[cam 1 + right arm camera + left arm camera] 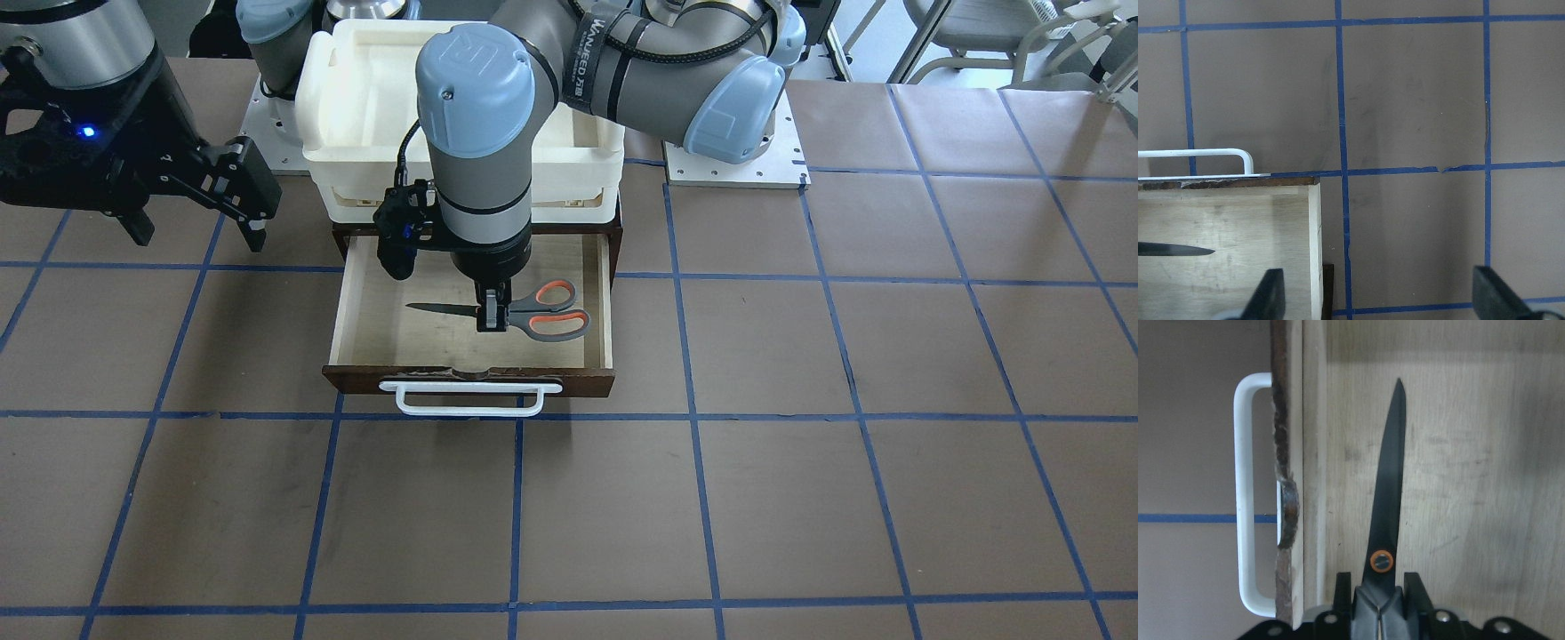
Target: Place scissors in drawer with both arms
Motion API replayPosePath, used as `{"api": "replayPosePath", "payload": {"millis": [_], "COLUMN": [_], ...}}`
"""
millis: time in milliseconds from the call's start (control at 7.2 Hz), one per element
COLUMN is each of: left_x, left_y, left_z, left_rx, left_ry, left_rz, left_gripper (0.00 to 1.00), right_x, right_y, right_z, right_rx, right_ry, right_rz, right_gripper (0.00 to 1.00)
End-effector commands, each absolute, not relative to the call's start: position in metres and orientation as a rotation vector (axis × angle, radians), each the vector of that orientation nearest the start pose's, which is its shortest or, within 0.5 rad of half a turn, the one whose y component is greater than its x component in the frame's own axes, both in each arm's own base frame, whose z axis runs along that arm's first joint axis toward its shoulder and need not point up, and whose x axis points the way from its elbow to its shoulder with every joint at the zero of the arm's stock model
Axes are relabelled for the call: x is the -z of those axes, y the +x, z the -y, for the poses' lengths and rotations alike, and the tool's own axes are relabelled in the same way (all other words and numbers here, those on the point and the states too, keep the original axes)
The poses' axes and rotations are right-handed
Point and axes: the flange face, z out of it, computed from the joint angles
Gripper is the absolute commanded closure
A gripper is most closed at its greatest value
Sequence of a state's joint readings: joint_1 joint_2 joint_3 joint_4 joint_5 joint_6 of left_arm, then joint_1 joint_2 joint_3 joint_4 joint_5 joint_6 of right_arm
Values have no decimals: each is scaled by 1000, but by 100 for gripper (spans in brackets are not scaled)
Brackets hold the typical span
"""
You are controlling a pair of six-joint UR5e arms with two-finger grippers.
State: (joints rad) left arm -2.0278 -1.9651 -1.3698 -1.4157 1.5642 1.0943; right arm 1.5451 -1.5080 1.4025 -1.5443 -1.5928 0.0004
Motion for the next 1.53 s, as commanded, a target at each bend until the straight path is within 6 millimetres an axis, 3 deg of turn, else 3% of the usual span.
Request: {"api": "replayPosePath", "payload": {"millis": [0, 694, 1250, 1389], "left_x": [-364, -353, -346, -345], "left_y": [-408, -427, -428, -428], "left_z": [517, 494, 488, 489], "left_rx": [-99, -152, -170, -166], "left_ry": [2225, 2273, 2278, 2267], "left_rz": [-2260, -2219, -2221, -2230], "left_gripper": [100, 100, 100, 67], "right_x": [-542, -540, -541, -539], "right_y": [118, 118, 119, 116], "right_z": [522, 512, 509, 510], "right_rx": [138, 100, 99, 94], "right_ry": [45, 43, 23, 26], "right_rz": [-3156, -3170, -3161, -3173], "right_gripper": [0, 0, 0, 0]}}
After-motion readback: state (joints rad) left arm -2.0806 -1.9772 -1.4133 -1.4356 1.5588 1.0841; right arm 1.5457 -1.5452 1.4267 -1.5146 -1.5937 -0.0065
